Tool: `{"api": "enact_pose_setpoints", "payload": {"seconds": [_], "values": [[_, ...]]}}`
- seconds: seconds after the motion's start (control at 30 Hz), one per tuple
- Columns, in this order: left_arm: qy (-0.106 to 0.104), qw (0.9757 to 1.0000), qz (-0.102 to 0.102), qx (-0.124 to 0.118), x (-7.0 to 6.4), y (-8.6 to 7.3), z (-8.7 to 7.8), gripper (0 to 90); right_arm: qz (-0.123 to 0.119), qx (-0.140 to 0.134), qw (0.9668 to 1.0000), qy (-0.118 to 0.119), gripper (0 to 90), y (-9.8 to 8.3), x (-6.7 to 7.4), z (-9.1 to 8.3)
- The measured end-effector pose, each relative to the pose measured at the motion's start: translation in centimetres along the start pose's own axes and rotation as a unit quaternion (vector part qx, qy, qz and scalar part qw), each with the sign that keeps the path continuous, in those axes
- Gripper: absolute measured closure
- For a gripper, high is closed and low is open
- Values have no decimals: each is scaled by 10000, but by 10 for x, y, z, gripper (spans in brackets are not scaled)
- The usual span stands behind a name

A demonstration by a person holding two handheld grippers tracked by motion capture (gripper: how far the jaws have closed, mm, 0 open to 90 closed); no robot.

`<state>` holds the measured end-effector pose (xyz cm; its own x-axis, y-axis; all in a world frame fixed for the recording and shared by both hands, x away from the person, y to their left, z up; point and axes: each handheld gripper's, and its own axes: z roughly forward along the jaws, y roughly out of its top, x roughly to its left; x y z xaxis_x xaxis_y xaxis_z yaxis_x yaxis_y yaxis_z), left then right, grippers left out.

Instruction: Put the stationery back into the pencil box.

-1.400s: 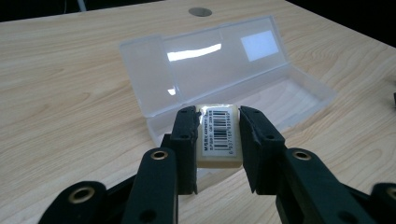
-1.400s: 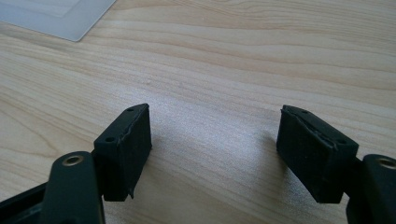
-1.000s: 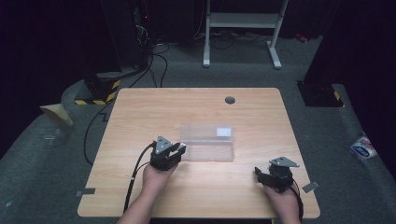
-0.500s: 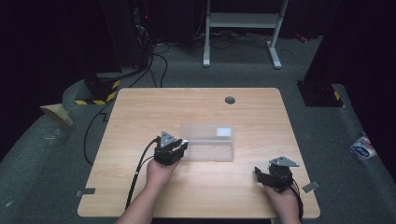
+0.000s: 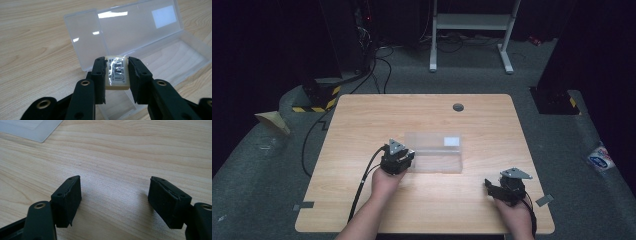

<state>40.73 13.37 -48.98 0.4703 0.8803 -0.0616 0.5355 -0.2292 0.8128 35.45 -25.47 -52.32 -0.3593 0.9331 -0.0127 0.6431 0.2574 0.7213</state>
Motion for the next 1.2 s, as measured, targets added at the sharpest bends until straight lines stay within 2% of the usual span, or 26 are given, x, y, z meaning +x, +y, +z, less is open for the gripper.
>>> {"api": "enact_pose_setpoints", "payload": {"seconds": [0.23,0.5,0.57,0.83,1.1,1.2], "values": [[47,9999,-9,117,2,-2,8,680,0,0,10000,-1,263,0,0,0],[157,9995,116,241,1,-4,12,679,9,2,10000,1,263,0,0,0],[164,9995,66,246,2,-4,13,679,9,3,10000,1,263,0,0,0],[150,9994,72,316,2,-5,15,679,5,1,10000,-3,264,0,0,0],[45,9999,-89,129,3,-2,11,571,5,1,10000,3,266,0,0,0],[32,9999,-76,123,3,-2,10,564,5,1,10000,2,266,0,0,0]]}}
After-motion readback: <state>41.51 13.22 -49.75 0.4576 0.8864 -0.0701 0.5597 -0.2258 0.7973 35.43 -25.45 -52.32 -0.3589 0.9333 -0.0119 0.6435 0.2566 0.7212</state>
